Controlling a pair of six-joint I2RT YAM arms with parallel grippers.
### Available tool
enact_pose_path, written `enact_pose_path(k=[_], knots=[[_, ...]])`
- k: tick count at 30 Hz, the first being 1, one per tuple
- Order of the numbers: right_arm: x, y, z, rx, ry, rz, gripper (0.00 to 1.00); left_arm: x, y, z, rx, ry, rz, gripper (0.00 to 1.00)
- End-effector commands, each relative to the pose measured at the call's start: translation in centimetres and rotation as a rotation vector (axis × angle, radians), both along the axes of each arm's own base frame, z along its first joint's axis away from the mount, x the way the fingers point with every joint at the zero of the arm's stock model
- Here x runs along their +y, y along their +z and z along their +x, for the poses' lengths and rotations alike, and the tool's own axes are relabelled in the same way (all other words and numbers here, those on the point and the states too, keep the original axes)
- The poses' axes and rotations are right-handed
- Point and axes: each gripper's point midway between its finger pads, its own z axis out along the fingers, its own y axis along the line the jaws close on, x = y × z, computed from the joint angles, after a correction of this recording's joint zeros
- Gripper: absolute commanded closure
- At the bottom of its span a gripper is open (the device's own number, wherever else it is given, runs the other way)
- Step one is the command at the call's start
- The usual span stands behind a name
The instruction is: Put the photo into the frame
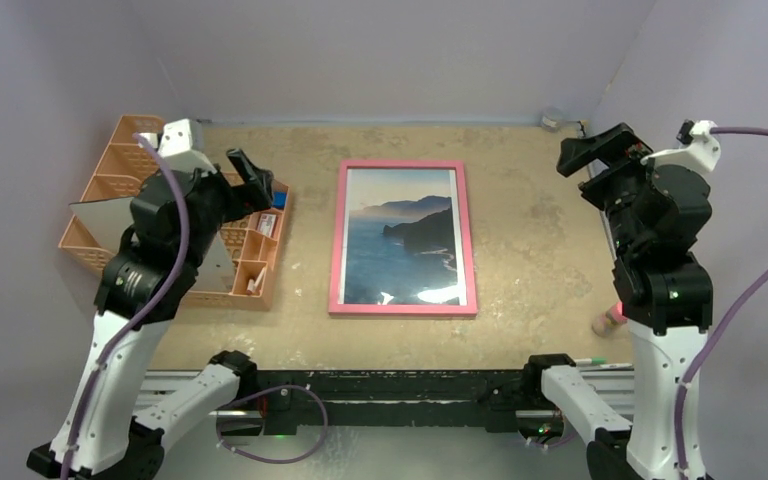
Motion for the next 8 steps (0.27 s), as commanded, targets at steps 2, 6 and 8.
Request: enact_pose_path(k=[2, 6, 8], knots=[[-0.1, 1.7, -3.0, -0.026, 0.007, -0.014, 0.01, 1.4, 1.8, -3.3, -0.026, 0.008, -0.024, 0.09], [-0.1, 1.7, -3.9, -0.028, 0.008, -0.008, 0.01, 3.0, 2.6, -5.0, -0.031, 0.056, -0.007, 0.08], [0.1, 1.9, -4.2, -0.035, 0.018, -0.001, 0.01, 3.7, 2.7, -5.5, -0.025, 0.080, 0.007, 0.07]])
